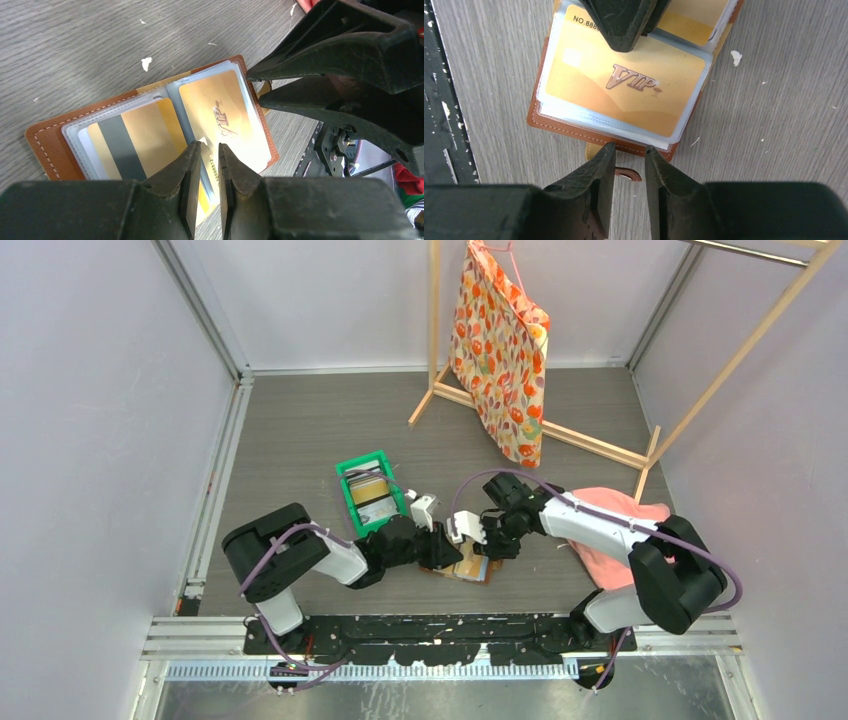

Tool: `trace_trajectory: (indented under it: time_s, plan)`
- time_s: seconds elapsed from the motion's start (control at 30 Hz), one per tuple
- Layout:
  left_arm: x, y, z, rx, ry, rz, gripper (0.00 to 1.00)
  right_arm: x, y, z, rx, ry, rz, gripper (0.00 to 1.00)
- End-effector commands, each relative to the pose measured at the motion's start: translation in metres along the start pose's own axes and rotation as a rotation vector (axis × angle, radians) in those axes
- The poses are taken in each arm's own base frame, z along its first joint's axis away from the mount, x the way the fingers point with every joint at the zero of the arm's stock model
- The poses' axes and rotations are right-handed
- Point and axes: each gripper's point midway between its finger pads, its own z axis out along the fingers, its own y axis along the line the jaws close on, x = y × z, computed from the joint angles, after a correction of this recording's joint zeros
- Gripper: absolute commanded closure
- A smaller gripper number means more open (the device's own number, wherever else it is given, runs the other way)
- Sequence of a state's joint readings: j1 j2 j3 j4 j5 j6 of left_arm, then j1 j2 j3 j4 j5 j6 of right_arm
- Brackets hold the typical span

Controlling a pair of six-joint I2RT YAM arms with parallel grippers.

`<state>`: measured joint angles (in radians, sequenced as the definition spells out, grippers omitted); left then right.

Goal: Put the credit cards into the card holder
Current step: Insert the credit card into the card holder.

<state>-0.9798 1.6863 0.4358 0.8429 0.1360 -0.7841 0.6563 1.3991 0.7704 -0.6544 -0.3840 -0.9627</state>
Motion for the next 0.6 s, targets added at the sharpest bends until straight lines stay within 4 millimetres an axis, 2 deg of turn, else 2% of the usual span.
trace_trajectory:
  time_s: [0.0, 0.33, 0.43, 0.57]
  plan:
    - [-0.007, -0.010, 0.007, 0.051, -0.024, -0.010, 0.78, -0.007, -0.015, -0.002, 0.081, -0.030, -0.015, 0.66]
    - [-0.005, -0.014, 0.011, 0.083, -0.027, -0.043, 0.75, -0.019, -0.028, -0.026, 0.074, -0.155, 0.212, 0.65]
    - [-0.006, -0.013, 0.010, 0.078, -0.036, -0.059, 0.74, -0.032, -0.024, -0.041, 0.006, -0.224, 0.315, 0.63]
    - [-0.008, -0.006, 0.009, 0.037, -0.066, -0.128, 0.73, -0.065, -0.023, -0.062, -0.134, -0.375, 0.607, 0.61]
